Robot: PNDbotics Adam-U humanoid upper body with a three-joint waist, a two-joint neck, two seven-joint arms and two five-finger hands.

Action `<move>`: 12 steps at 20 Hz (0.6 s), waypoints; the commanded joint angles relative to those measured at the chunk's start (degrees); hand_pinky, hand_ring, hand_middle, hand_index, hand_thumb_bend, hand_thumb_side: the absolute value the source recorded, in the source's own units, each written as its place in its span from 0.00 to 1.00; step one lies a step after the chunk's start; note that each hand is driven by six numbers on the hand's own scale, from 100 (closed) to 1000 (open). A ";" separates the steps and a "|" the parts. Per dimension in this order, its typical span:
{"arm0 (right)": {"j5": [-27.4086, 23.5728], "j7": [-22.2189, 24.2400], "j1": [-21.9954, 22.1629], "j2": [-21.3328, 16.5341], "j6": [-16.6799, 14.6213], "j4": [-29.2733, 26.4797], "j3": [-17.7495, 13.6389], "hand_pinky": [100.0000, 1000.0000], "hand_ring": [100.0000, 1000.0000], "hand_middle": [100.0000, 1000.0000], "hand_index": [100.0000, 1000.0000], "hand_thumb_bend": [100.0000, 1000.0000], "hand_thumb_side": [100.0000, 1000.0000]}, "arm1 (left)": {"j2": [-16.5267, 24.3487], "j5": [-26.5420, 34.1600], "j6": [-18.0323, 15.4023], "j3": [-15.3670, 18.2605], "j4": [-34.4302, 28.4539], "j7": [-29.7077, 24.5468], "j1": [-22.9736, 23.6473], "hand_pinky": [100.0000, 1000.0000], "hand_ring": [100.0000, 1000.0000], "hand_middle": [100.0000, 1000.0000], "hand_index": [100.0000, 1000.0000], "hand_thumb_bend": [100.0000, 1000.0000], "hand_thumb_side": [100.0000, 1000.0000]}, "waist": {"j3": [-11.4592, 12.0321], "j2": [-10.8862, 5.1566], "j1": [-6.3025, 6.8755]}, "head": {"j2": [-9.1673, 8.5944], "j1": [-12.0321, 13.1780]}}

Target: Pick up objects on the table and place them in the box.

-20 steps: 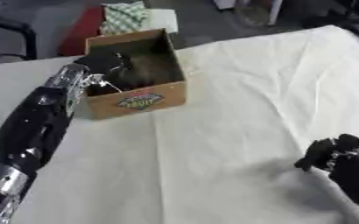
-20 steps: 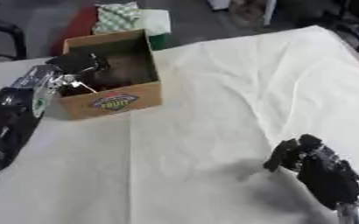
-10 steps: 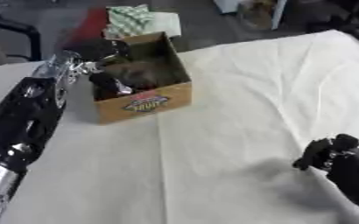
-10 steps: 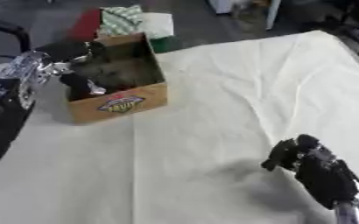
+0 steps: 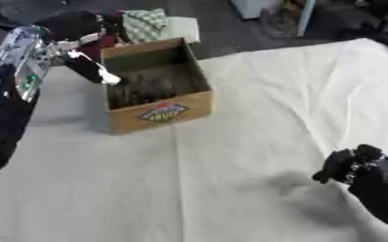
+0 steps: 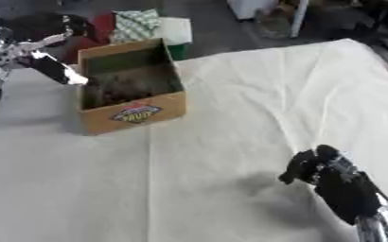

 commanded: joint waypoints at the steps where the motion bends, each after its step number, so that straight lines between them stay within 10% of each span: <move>1: -0.19 -0.39 -0.54 -0.96 -0.10 -0.78 -0.52 0.61 0.47 0.49 0.60 0.00 0.87 | 2.56 3.21 0.24 2.68 -5.71 2.79 2.23 0.74 0.70 0.72 0.78 0.35 0.49 | 0.58 -1.14 -0.37 | -0.15 -0.75; 5: -0.35 -0.72 -0.66 -1.08 -0.22 -0.79 -0.90 0.61 0.47 0.49 0.60 0.00 0.86 | 1.06 6.98 3.07 5.94 -11.83 6.55 8.31 0.70 0.59 0.61 0.72 0.00 0.42 | 2.10 -0.98 -0.82 | 0.02 -1.33; 10: -0.55 -1.09 -0.63 -1.09 -0.21 -0.91 -1.20 0.61 0.47 0.49 0.60 0.00 0.86 | -4.12 11.87 7.87 8.36 -19.78 11.44 16.25 0.68 0.53 0.55 0.69 0.00 0.58 | 4.00 -0.88 -1.26 | 0.42 -2.03; 12: -0.55 -0.90 -0.39 -0.97 -0.11 -0.87 -0.91 0.61 0.47 0.49 0.60 0.00 0.86 | -6.28 22.33 11.96 6.92 -26.43 15.94 24.18 0.68 0.53 0.54 0.68 0.00 0.61 | 4.14 -1.41 -1.32 | 1.12 -1.46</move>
